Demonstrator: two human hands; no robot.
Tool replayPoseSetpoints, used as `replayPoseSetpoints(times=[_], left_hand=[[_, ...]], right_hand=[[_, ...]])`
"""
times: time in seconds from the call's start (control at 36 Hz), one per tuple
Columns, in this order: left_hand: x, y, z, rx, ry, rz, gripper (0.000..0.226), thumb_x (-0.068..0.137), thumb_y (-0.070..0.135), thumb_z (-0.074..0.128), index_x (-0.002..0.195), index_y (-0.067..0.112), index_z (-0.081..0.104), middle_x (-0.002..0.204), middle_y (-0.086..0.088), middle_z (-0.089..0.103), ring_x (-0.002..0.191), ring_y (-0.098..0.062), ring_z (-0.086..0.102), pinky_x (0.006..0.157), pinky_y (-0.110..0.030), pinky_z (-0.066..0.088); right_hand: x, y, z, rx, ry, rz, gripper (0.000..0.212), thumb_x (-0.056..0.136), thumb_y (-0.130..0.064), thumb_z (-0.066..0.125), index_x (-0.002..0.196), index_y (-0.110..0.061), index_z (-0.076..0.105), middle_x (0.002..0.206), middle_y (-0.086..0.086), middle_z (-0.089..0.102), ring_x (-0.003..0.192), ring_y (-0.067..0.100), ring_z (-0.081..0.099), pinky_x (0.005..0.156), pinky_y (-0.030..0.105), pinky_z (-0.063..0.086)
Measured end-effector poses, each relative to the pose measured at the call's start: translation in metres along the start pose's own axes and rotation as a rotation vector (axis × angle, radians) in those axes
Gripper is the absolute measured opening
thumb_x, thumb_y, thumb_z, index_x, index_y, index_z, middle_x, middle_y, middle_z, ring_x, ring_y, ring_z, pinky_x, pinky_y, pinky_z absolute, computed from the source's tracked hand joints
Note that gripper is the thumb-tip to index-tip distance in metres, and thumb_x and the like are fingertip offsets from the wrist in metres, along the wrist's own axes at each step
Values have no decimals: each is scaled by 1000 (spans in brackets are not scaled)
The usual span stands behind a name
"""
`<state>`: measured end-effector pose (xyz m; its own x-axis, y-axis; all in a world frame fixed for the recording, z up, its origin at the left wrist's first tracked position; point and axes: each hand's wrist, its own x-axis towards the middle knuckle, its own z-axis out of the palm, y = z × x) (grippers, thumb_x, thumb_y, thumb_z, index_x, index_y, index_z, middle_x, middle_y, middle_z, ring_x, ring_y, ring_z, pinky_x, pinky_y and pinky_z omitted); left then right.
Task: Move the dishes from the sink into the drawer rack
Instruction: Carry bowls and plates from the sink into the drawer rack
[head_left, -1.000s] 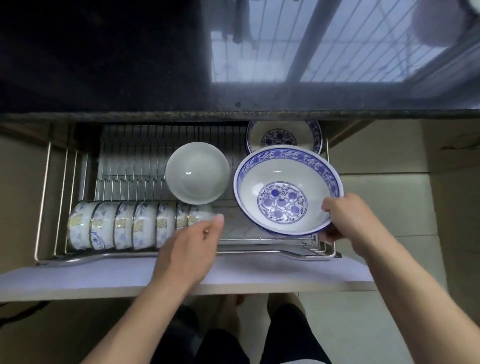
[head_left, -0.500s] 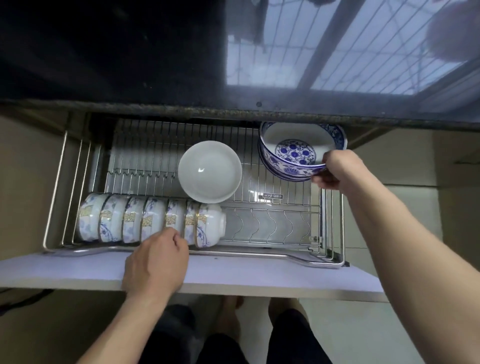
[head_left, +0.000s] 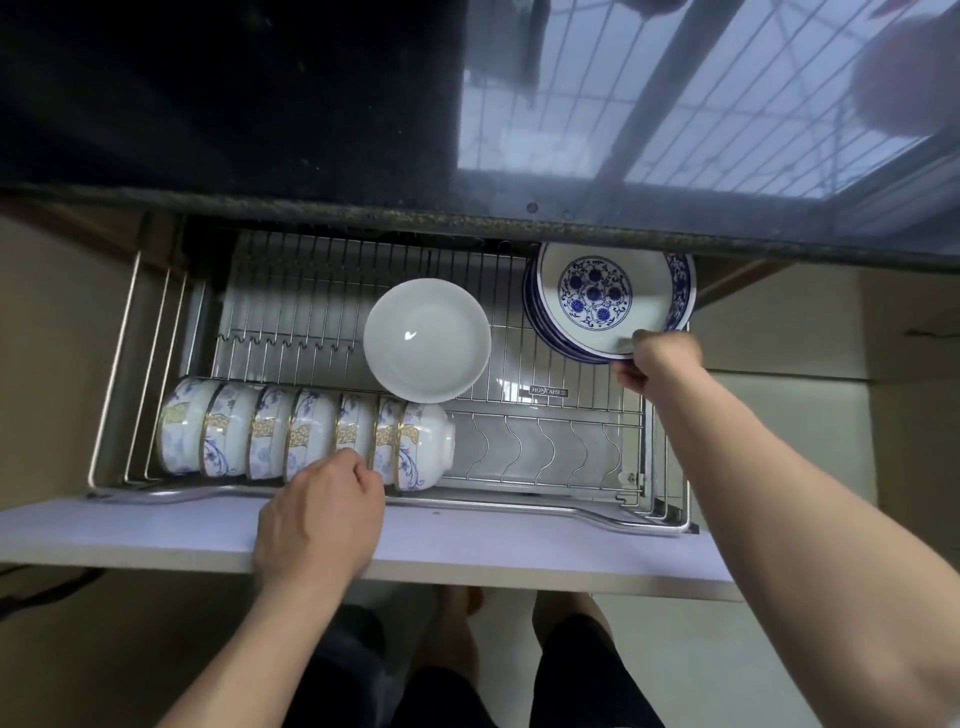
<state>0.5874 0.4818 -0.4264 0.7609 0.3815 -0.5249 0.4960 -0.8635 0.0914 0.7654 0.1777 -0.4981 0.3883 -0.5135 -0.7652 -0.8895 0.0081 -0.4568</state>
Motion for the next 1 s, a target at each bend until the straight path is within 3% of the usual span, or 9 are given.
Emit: replayPoseSetpoints(times=[0.06, 0.14, 0.25, 0.31, 0.44, 0.53, 0.78, 0.92, 1.0], left_hand=[[0, 1, 0, -11, 1, 4, 28, 102, 31, 37, 92, 25, 62, 81, 3, 62, 66, -20, 52, 61, -33, 41], [0, 2, -1, -25, 1, 5, 28, 103, 31, 37, 91, 25, 62, 77, 6, 58, 61, -13, 47, 59, -32, 37], [-1, 1, -1, -34, 4, 16, 28, 103, 31, 37, 90, 24, 61, 77, 5, 56, 65, -20, 50, 61, -32, 38], [-1, 0, 0, -37, 1, 25, 28, 102, 32, 36, 89, 24, 60, 80, 4, 59, 68, -23, 54, 63, -34, 43], [1, -3, 4, -56, 26, 42, 30, 101, 34, 34, 87, 23, 59, 83, 2, 65, 72, -27, 60, 70, -37, 55], [1, -5, 6, -58, 32, 49, 31, 101, 35, 34, 87, 24, 59, 83, 2, 65, 72, -28, 60, 70, -38, 55], [2, -7, 10, -51, 65, 66, 32, 100, 36, 33, 84, 23, 58, 79, 4, 64, 67, -24, 58, 67, -36, 53], [2, -9, 10, -40, 76, 68, 32, 100, 33, 33, 89, 23, 61, 81, 3, 64, 69, -26, 56, 63, -34, 47], [2, -10, 11, -46, 89, 67, 33, 101, 33, 32, 91, 22, 62, 84, 2, 67, 70, -26, 58, 65, -35, 49]], right_hand=[[-1, 0, 0, 13, -13, 13, 15, 101, -4, 57, 86, -3, 56, 72, 15, 58, 50, 22, 53, 33, 26, 50], [-3, 3, 0, 49, -4, -3, 14, 100, -5, 58, 109, 3, 64, 78, 16, 61, 51, 22, 54, 35, 26, 52], [-14, 16, -7, 178, -24, -7, 39, 103, -43, 52, 116, -6, 60, 74, 14, 72, 50, 21, 66, 44, 28, 56], [-27, 29, -10, 188, -60, 28, 44, 102, -51, 42, 112, -9, 54, 71, 14, 73, 52, 22, 68, 48, 28, 56], [-70, 76, 5, -200, -348, 75, 14, 104, -21, 51, 102, -7, 53, 82, 17, 69, 54, 24, 64, 53, 28, 54], [-91, 87, 35, -414, -496, 28, 11, 102, -18, 50, 98, -8, 53, 79, 15, 67, 56, 25, 62, 56, 28, 50], [-95, 45, 125, -335, -389, -73, 54, 95, -58, 53, 110, -7, 60, 99, 14, 72, 69, 29, 72, 57, 36, 62], [-97, 44, 136, -494, -273, -234, 26, 94, -29, 53, 89, -5, 61, 71, 15, 72, 70, 34, 76, 68, 51, 64], [-98, 46, 136, -529, -290, -255, 14, 89, -19, 56, 78, -10, 56, 75, 16, 74, 66, 33, 75, 69, 50, 64]])
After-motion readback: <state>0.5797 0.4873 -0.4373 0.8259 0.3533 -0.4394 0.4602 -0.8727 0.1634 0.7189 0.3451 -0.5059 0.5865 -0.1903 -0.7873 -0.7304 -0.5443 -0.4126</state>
